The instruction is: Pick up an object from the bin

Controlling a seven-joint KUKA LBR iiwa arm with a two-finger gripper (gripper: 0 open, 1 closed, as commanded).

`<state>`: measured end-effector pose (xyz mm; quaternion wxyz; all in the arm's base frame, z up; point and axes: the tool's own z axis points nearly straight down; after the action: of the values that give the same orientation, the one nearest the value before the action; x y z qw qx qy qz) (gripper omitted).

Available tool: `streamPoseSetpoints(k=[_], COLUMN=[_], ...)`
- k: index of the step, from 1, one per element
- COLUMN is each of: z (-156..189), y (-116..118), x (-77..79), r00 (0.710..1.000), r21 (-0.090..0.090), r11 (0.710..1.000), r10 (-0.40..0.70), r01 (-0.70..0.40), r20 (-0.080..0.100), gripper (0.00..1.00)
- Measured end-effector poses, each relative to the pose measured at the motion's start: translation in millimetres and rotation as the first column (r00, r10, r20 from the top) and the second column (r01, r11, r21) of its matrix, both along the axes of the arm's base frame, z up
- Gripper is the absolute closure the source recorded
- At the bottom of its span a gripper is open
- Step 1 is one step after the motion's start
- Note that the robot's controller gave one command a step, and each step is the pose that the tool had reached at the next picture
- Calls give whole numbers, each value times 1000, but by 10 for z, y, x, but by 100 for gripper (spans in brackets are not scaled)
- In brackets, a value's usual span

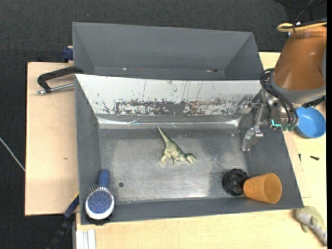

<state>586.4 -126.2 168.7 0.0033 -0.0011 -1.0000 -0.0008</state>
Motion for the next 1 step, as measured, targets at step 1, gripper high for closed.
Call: streamPoseSetpoints(k=[1], z=[437], y=[-106], x=[-13], r00=[995], r21=[-5], r11=[996], r10=[94], r01=[-94], r20=[17], gripper=[0])
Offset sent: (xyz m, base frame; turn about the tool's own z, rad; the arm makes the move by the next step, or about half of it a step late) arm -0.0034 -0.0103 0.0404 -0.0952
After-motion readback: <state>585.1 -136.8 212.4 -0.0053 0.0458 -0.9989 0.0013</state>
